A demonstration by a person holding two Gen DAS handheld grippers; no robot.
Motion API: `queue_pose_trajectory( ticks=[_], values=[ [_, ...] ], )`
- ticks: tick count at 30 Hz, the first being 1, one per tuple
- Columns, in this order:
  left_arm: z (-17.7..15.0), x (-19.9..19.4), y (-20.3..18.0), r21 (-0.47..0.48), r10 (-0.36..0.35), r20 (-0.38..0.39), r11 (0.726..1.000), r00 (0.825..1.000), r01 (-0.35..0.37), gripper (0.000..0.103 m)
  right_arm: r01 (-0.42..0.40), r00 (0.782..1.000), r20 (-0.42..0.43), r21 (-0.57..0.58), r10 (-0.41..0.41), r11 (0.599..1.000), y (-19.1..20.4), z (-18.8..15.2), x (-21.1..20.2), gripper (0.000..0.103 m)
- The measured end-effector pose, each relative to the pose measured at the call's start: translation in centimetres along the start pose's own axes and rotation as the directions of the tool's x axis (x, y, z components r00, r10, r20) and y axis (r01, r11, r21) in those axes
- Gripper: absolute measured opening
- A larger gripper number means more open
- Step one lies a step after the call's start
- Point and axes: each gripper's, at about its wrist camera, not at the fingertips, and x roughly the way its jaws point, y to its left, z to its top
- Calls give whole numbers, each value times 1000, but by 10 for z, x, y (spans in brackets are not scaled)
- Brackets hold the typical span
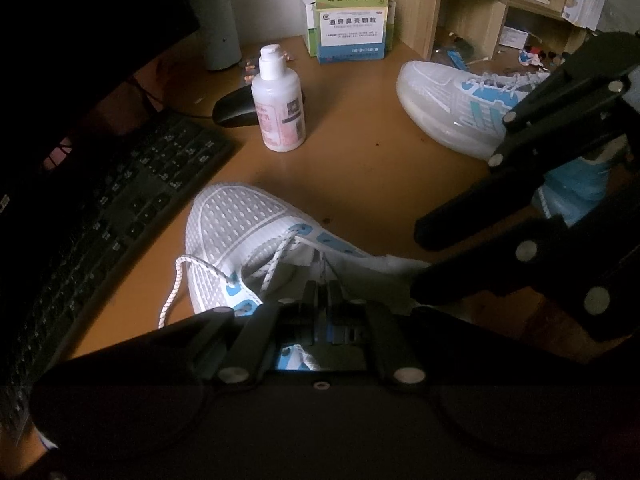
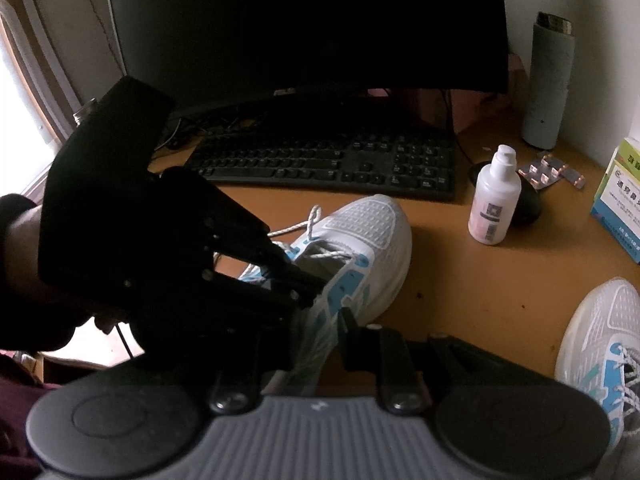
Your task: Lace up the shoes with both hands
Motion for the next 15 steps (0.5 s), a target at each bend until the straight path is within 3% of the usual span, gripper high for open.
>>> queue_pose_trajectory(
  ticks=[15],
  values=[
    [1, 2, 0, 4, 0, -8, 1000, 1000, 0, 1, 3, 1000, 2, 3, -3, 1000, 0, 2, 0, 21]
  ],
)
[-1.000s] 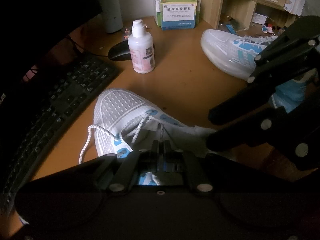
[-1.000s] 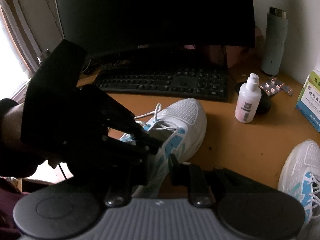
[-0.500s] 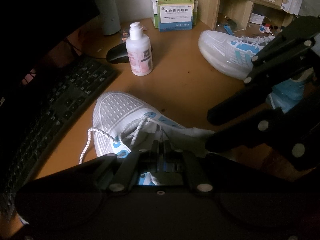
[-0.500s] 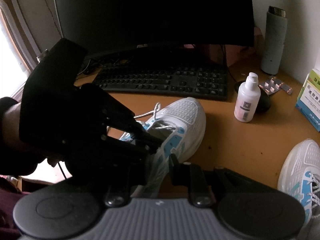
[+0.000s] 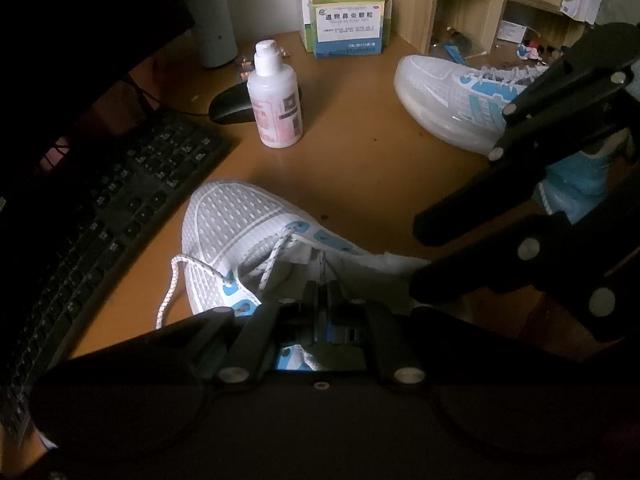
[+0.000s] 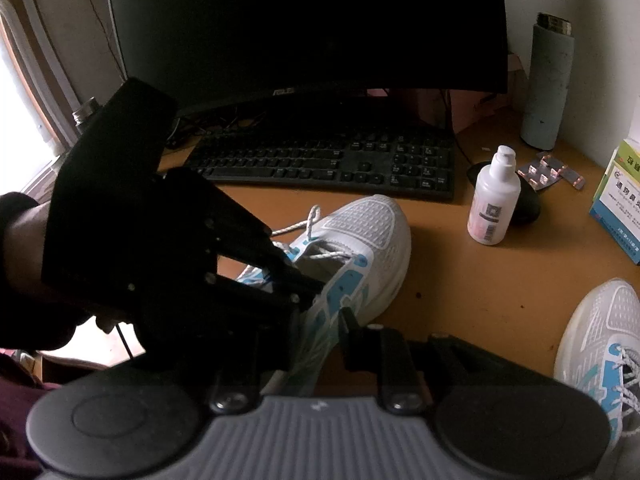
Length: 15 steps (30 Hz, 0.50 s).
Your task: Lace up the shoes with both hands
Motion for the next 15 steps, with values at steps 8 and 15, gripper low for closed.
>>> queue_pose_trajectory(
  ticks=[8, 15],
  values=[
    [1, 0, -1, 5, 1, 6, 1000, 1000, -1, 1, 2, 1000, -2, 1, -2, 1000, -1, 0, 0, 22],
    [0, -1, -1, 2, -6, 15, 1000, 1000, 6, 1, 4, 1000, -4, 2, -4, 1000, -2, 0, 0, 23]
  ],
)
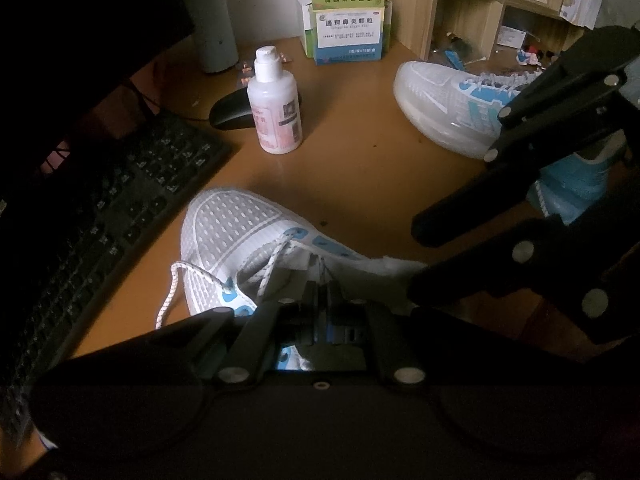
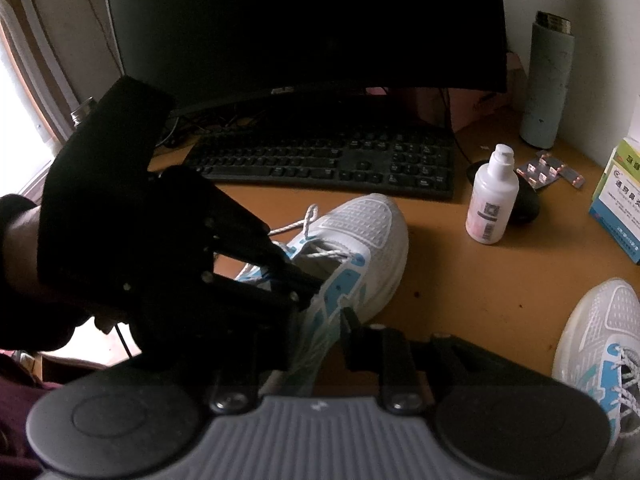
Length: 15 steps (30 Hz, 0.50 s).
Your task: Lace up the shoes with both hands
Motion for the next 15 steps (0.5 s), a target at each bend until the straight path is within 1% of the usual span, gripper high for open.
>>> queue_pose_trajectory(
  ticks=[5, 15],
  values=[
    [-2, -3, -2, 8, -1, 4, 1000, 1000, 1, 1, 2, 1000, 2, 6, -2, 1000, -1, 0, 0, 24],
    [-2, -8, -2, -10, 6, 12, 1000, 1000, -6, 1, 4, 1000, -3, 7, -4, 1000, -3, 0, 0, 24]
  ],
)
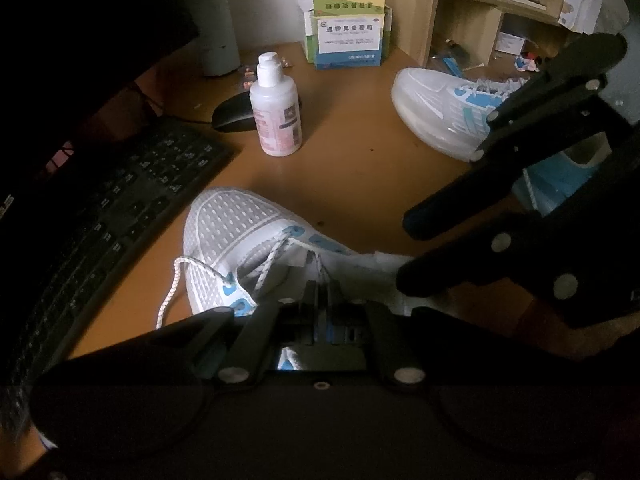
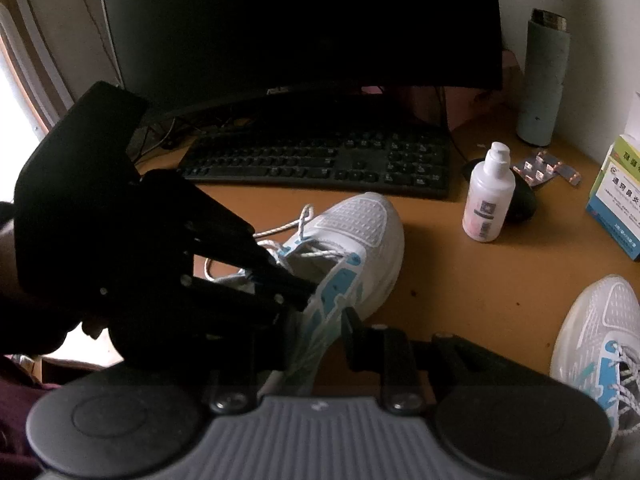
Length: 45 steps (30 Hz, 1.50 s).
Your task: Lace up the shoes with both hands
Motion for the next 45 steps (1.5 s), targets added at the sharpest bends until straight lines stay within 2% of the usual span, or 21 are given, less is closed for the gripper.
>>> queue_pose_trajectory(
  ticks=[13, 17, 25, 30, 34, 42, 43, 44, 45],
  values=[
    [3, 4, 1, -11, 11, 23, 1000, 1000, -11, 1, 7, 1000, -4, 0, -7, 1000, -1, 0, 0, 25],
    [3, 1, 2, -15, 7, 60, 1000, 998, -6, 1, 8, 1000, -6, 17, -8, 1000, -3, 0, -1, 25],
    [2, 0, 1, -13, 17, 94, 1000, 995, -16, 1, -44, 998, 55, 140, 37, 989, -21, 8, -18, 25],
    [3, 1, -1, -16, 23, 107, 1000, 994, -21, 1, -53, 997, 60, 225, 40, 973, -36, 13, -1, 25],
    [3, 1, -2, -7, 29, 111, 1000, 993, -28, 1, -71, 997, 54, 354, 56, 933, -51, 14, 19, 25],
    [3, 2, -3, 9, 36, 109, 999, 993, -38, 1, -142, 990, 72, 574, 124, 807, -79, 1, 47, 21],
    [3, 2, -3, 9, 38, 108, 999, 993, -39, 1, -154, 988, 79, 595, 133, 789, -82, -1, 50, 19],
    [3, 2, -3, 7, 40, 107, 999, 993, -41, 1, -168, 986, 89, 614, 144, 771, -85, -3, 52, 11],
    [3, 2, -4, 6, 43, 106, 999, 993, -43, 1, -178, 984, 96, 624, 152, 761, -86, -4, 53, 8]
  ],
)
